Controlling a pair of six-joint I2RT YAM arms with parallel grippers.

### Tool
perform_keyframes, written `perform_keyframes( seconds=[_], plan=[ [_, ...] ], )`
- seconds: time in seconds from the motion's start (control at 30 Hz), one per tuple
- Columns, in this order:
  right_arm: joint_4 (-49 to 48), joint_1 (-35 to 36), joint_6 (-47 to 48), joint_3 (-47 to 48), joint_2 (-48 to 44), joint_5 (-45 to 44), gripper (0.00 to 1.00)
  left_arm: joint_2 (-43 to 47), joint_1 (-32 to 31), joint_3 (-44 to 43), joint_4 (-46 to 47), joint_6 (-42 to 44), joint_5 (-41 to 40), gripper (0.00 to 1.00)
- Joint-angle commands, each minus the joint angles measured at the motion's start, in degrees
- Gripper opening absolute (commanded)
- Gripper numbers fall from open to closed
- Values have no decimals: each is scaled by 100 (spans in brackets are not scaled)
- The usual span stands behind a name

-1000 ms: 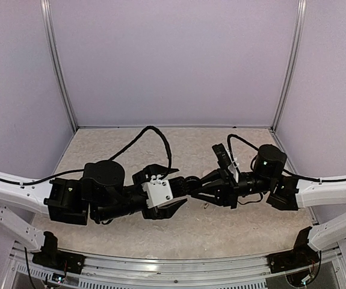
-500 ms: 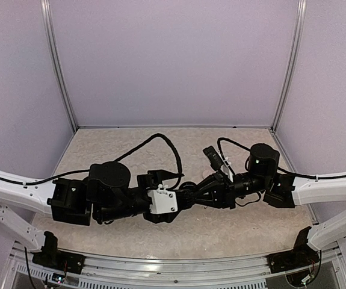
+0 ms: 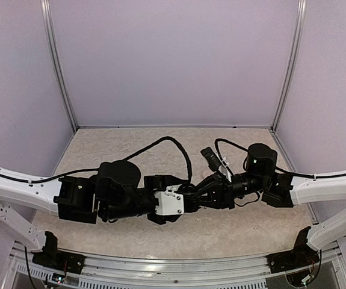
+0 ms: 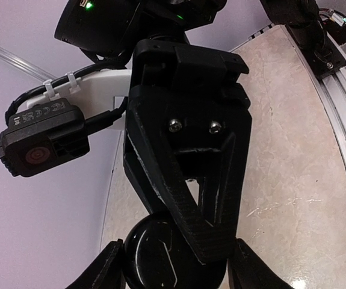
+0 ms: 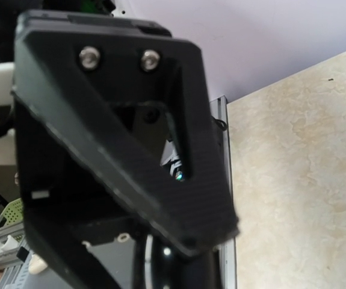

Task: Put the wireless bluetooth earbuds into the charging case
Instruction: Pass from the right arm to the left, then place the charging case with the earbuds at the center of the board.

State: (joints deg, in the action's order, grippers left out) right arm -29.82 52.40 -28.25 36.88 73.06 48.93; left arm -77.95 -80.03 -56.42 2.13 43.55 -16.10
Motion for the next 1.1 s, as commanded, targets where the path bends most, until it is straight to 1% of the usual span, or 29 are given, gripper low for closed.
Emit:
perform_keyframes(
  seconds=[0.0, 0.1, 0.13, 0.23, 0.3, 0.33, 0.37, 0.4, 0.43, 0.53, 0.63, 0.73, 0.93, 1.07],
  plan=[
    [-60, -18, -58, 192, 50, 116, 0, -46, 61, -100, 56, -57, 39, 54],
    [-55, -19, -42, 205, 30, 124, 0, -20, 111, -42, 105, -98, 27, 49],
    [-58, -19, -40, 205, 18, 130, 2, -3, 129, -22, 123, -115, 32, 48],
    [-27, -30, 0, 229, -45, 103, 12, 87, 260, 43, 190, -306, 137, 45],
    [103, -87, 117, 260, -150, -15, 22, 157, 408, 96, 256, -541, 280, 44],
    [203, -150, 183, 286, -193, -98, 32, 212, 498, 120, 290, -686, 375, 43],
    [317, -232, 267, 309, -287, -181, 46, 242, 611, 142, 334, -845, 492, 43],
    [433, -347, 334, 334, -379, -293, 56, 287, 735, 193, 405, -1047, 611, 42],
    [494, -482, 371, 326, -479, -401, 62, 328, 912, 236, 490, -1300, 772, 42],
    [514, -846, 415, 225, -819, -760, 72, 423, 1562, 380, 784, -2161, 1289, 42],
    [607, -1153, 581, 149, -1054, -1078, 75, 417, 2239, 531, 1170, -3054, 1568, 42],
    [823, -1284, 837, 143, -1160, -1362, 77, 187, 3031, 474, 1168, -4144, 1885, 41],
    [1031, -1453, 1098, 48, -1093, -1862, 79, -653, 4621, 101, 788, -5724, 1742, 39],
    [991, -1540, 1161, 14, -892, -2049, 80, -1302, 5276, 42, 895, -6372, 1716, 39]
  ],
)
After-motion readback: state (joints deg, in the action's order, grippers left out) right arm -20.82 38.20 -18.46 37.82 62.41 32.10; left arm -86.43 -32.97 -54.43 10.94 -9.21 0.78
